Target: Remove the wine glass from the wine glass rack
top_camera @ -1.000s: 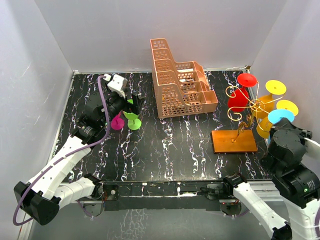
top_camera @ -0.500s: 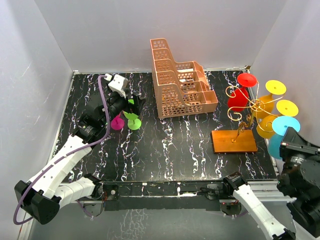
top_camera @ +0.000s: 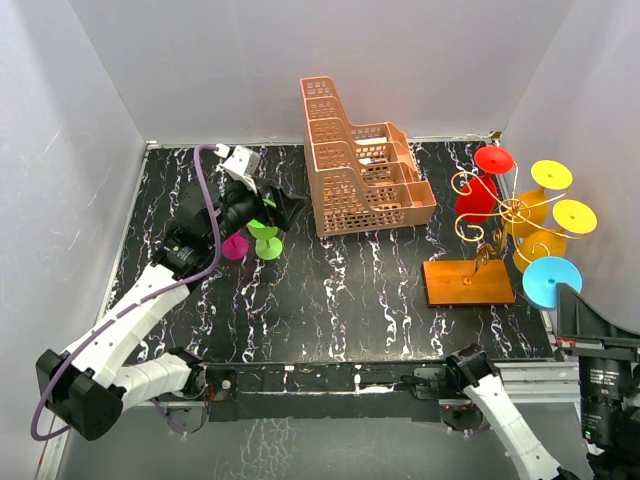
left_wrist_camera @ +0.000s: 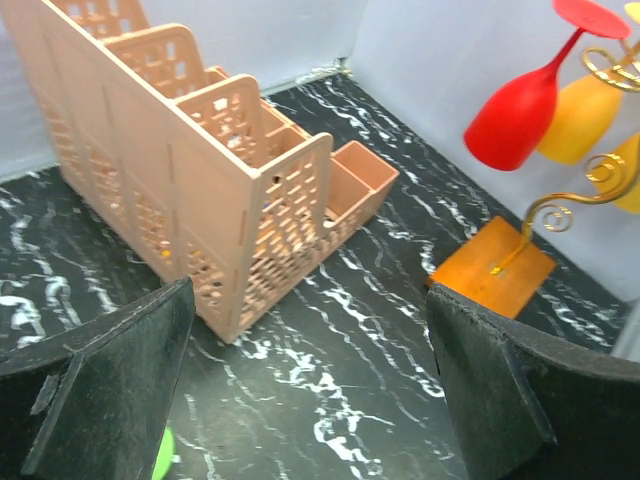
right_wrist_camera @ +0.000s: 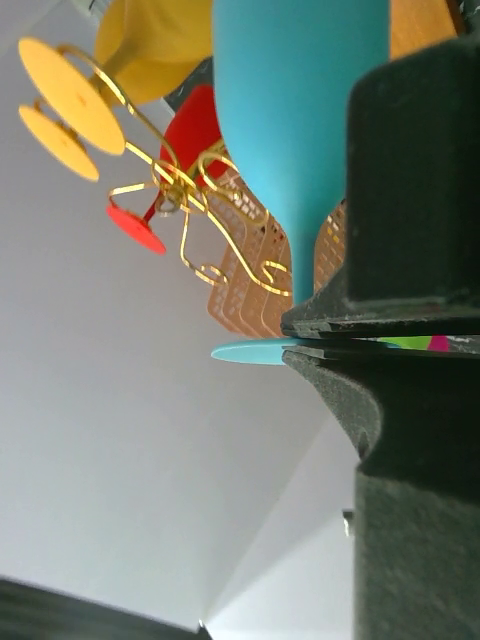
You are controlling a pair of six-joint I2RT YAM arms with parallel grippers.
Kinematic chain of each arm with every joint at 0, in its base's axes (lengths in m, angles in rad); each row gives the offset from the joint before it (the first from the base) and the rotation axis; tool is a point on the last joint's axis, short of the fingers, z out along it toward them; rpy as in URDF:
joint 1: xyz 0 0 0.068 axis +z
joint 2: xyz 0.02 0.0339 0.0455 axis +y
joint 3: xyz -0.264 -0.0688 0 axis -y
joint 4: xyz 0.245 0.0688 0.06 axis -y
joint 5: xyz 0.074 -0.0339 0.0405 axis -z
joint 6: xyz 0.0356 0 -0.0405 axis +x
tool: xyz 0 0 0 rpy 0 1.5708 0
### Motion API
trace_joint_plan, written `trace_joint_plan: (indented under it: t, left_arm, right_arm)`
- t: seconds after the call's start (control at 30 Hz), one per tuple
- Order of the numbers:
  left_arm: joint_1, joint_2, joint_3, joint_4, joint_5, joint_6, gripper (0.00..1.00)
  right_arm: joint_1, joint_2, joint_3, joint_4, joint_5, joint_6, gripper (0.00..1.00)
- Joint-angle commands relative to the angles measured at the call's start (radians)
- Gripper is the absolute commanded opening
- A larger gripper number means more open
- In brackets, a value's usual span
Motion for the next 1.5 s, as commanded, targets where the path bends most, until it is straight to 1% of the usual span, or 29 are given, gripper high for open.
trace_joint_plan:
  t: [0.0, 0.07, 0.13, 0.17, 0.2, 0.27, 0.37, 0.5, 0.6, 0.67, 0.83, 0.97, 1.1, 1.27, 1.47]
  left_arm:
    - [-0.004, 0.021, 0.020, 0.082, 0.097, -0.173, 0.97]
    - [-0.003, 0.031, 0.013, 0.106, 0.103, -0.241, 0.97]
    - [-0.004, 0.050, 0.016, 0.105, 0.111, -0.289, 0.97]
    - [-0.005, 0.060, 0.021, 0.103, 0.121, -0.295, 0.97]
    - [-0.005, 0.068, 0.030, 0.099, 0.133, -0.300, 0.97]
    - [-0.005, 0.069, 0.035, 0.098, 0.130, -0.295, 0.97]
    - [-0.004, 0.053, 0.052, 0.055, 0.054, -0.252, 0.97]
    - [-0.005, 0.062, 0.107, -0.051, 0.005, -0.184, 0.97]
    - [-0.005, 0.062, 0.113, -0.089, -0.031, -0.192, 0.97]
    - [-0.004, 0.068, 0.114, -0.094, -0.032, -0.212, 0.97]
    - [-0.006, 0.078, 0.116, -0.072, 0.027, -0.269, 0.97]
    - [-0.004, 0.083, 0.117, -0.080, 0.054, -0.306, 0.97]
    - [-0.005, 0.079, 0.110, -0.091, 0.060, -0.321, 0.97]
    - [-0.005, 0.070, 0.114, -0.117, 0.071, -0.324, 0.97]
    - [-0.005, 0.030, 0.078, -0.109, 0.092, -0.366, 0.97]
  right_arm:
    - [0.025, -0.037, -0.021, 0.132, -0.104, -0.067, 0.08]
    - [0.053, -0.020, -0.028, 0.131, -0.055, -0.092, 0.08]
    - [0.072, 0.024, -0.019, 0.113, 0.006, -0.052, 0.08]
    - [0.078, 0.057, -0.002, 0.090, 0.012, -0.034, 0.08]
    - [0.083, 0.097, 0.011, 0.090, -0.010, -0.061, 0.08]
    - [0.083, 0.156, 0.023, 0.102, -0.032, -0.094, 0.08]
    - [0.084, 0.188, 0.015, 0.176, -0.048, -0.130, 0.08]
    - [0.085, 0.239, 0.066, 0.155, -0.076, -0.133, 0.08]
    - [0.084, 0.238, 0.079, 0.158, -0.093, -0.122, 0.08]
    - [0.084, 0.237, 0.090, 0.146, -0.112, -0.110, 0.08]
    - [0.084, 0.220, 0.107, 0.138, -0.204, -0.097, 0.08]
    - [0.084, 0.210, 0.105, 0.170, -0.339, -0.064, 0.08]
    - [0.084, 0.234, 0.071, 0.196, -0.488, -0.034, 0.08]
    - [0.085, 0.281, -0.003, 0.347, -0.718, -0.007, 0.08]
    - [0.085, 0.365, -0.029, 0.482, -0.826, 0.019, 0.08]
